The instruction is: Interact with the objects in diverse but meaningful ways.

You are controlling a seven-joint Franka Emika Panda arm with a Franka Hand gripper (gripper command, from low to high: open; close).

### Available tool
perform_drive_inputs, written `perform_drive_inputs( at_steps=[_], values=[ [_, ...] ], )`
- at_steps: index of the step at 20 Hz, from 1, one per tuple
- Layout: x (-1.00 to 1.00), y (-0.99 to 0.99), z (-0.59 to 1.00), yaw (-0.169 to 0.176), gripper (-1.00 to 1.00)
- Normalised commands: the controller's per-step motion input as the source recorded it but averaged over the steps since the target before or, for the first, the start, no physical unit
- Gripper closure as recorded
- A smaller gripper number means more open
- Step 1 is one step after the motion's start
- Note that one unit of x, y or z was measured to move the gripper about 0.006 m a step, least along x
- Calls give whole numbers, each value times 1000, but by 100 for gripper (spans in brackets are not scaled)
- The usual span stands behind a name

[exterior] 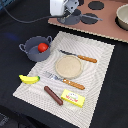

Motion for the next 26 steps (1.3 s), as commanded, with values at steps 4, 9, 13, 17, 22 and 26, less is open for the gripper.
perform_drive_inputs(
  at_steps=[4, 9, 13, 17, 22, 26],
  values=[
    [-568, -369, -139, 19, 100],
    [-608, -204, -141, 25, 100],
    [-584, -120, -176, 28, 100],
    [-562, -260, -259, 15, 100],
    [-566, -303, -299, 16, 100],
    [-554, -266, -283, 18, 100]
  ],
)
